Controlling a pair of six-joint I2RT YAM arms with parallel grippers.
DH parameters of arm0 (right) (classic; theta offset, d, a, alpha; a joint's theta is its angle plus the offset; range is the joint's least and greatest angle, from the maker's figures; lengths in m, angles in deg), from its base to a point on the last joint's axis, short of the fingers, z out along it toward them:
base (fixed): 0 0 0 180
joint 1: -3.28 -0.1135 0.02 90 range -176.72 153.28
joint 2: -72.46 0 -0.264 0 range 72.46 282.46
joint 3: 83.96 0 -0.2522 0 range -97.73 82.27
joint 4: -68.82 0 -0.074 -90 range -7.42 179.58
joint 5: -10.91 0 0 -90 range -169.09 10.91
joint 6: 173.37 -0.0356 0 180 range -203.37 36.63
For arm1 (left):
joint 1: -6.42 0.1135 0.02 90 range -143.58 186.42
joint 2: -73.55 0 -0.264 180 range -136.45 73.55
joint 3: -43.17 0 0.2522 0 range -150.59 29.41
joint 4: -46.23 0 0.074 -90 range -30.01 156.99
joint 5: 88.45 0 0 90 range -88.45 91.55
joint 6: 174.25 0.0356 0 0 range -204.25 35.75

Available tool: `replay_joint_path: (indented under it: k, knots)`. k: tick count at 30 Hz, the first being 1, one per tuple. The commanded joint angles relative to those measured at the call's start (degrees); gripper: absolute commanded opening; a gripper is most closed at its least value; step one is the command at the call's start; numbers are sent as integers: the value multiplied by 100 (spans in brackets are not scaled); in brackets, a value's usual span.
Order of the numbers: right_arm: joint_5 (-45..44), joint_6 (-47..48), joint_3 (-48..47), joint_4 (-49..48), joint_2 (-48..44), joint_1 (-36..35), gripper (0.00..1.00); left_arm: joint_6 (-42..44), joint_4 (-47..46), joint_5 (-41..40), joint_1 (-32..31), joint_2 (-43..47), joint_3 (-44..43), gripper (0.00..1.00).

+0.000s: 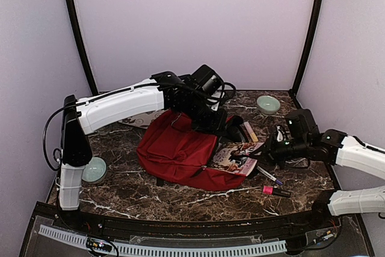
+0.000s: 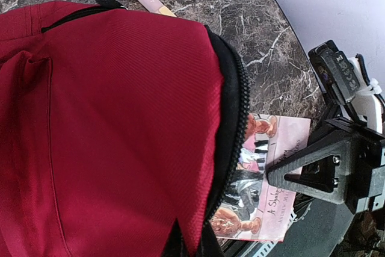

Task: Pack the student bag
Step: Place the book in the largest pocket of the bag.

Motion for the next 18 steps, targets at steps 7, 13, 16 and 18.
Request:
replay_joint_path:
  k: [7, 13, 16, 18]
  knots:
    - [-149, -316, 211, -1277, 518, 1, 0, 56, -207, 346, -38, 480, 93, 0]
    - [-127, -282, 72, -1797, 1112, -16, 0, 65, -204, 509, -42, 510, 90, 0]
    - [-106, -276, -3, -2066, 1428, -30, 0, 68, -240, 591, -43, 543, 105, 0]
    - [-102, -302, -42, -2252, 1622, -48, 0, 59, -287, 593, -43, 582, 128, 0]
